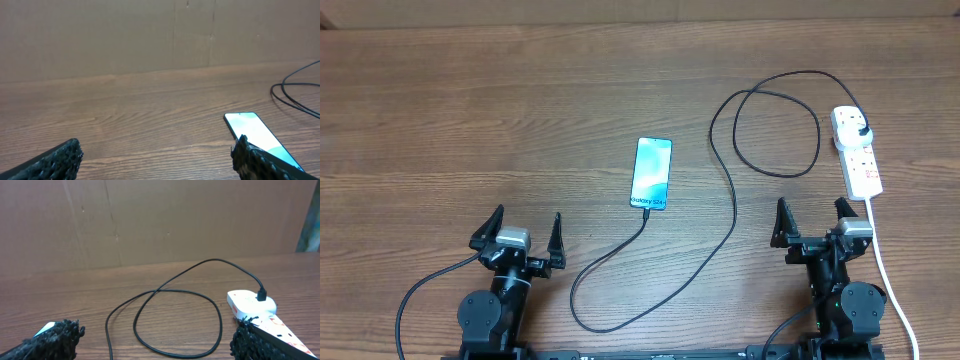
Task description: Plug charger to phone and switch on socket
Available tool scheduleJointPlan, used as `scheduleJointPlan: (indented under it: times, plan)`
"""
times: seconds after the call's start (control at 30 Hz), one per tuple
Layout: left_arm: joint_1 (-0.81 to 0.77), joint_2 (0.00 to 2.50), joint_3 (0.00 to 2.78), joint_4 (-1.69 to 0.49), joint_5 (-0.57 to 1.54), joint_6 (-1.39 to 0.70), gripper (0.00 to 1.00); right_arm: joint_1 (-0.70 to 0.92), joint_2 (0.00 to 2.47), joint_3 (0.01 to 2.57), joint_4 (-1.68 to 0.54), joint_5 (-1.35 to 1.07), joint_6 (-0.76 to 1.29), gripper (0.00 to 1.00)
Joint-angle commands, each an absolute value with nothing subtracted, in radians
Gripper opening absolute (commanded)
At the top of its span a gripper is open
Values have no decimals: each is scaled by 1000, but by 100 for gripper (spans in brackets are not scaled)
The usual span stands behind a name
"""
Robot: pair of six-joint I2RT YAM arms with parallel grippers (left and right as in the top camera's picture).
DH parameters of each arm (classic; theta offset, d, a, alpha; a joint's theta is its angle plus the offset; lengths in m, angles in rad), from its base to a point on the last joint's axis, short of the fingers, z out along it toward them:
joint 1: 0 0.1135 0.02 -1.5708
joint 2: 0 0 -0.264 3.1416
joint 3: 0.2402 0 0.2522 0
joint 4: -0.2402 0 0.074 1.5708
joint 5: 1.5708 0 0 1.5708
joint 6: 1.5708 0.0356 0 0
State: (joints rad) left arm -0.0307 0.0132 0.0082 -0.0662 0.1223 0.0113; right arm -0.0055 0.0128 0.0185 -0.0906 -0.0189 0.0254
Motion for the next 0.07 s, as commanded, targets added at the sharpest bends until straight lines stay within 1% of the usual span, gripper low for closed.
scheduleJointPlan:
  times: [0.0,0.03]
  plan:
    - [-25,4,5,-70,113,31,99,1,2,8,-84,-12,27,100]
    - [-25,4,5,-70,113,31,99,1,2,8,-84,-12,27,100]
